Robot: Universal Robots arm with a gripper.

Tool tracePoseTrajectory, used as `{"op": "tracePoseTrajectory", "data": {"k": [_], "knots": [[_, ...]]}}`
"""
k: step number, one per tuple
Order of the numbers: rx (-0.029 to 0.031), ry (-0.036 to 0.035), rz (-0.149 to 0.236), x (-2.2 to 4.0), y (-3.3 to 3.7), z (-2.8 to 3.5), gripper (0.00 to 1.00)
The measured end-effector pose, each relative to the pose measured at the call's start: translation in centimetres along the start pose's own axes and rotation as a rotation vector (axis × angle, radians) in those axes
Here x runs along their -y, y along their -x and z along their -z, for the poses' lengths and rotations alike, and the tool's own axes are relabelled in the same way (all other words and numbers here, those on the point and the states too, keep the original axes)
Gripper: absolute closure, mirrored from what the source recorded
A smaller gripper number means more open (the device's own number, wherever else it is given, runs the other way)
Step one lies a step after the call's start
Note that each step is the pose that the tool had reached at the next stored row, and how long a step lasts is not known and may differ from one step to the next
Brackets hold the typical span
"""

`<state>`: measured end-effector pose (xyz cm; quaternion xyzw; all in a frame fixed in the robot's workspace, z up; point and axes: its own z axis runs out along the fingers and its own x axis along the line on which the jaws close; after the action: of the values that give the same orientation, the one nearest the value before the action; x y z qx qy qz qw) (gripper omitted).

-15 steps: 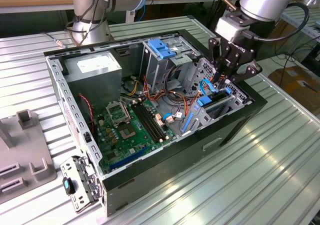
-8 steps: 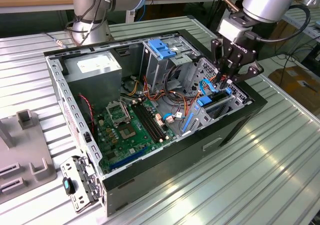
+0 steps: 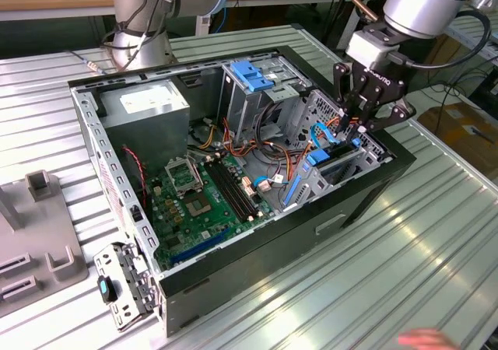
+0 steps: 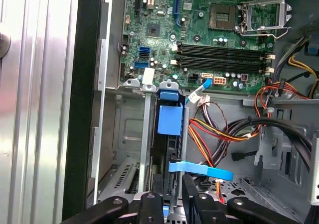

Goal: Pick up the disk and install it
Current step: 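Insert the second disk wire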

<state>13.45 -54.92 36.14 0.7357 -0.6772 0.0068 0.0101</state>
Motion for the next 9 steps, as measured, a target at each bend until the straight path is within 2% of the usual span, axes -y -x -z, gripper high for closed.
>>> {"op": "tracePoseTrajectory", "data": {"k": [9], "knots": [[0.0000, 0.0000, 0.000, 0.00, -0.06, 0.00, 0.70]]}}
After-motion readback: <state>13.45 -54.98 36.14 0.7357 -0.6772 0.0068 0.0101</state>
